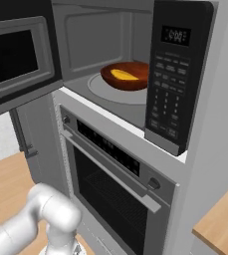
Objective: Pick the corn from the sink and place it in the bowl. Then pick the bowl and place it in the microwave. Then close the microwave door and press the start button.
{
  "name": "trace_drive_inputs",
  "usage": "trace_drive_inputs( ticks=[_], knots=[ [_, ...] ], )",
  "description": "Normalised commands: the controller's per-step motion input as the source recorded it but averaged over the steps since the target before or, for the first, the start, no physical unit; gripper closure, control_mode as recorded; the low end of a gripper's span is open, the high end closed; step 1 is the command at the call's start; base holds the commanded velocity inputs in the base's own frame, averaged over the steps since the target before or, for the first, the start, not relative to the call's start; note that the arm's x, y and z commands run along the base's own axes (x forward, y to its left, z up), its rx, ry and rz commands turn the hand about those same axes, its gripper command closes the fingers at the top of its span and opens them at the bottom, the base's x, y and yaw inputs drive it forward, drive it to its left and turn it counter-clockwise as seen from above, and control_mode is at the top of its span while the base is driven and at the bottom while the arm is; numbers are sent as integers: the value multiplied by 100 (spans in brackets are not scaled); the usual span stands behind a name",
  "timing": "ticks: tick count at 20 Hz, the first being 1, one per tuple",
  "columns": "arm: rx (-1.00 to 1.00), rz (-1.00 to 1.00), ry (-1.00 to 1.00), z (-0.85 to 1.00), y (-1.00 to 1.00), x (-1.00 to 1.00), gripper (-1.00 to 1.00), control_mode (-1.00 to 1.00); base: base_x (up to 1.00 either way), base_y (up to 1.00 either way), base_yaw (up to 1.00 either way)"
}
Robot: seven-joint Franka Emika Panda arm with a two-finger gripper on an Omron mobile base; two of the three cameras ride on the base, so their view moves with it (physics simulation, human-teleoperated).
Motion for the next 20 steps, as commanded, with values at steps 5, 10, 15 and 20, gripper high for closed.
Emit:
trace_drive_inputs(
  ticks=[5,10,15,20],
  knots=[
    [21,0,-11,25,-100,-59,-100,-100,0,0,0],
    [21,0,-1,21,-100,-10,-100,-100,0,0,0],
    [20,0,-1,21,-100,0,-100,-100,0,0,0],
    [21,0,-1,17,-100,-1,-100,-100,0,0,0]
  ],
)
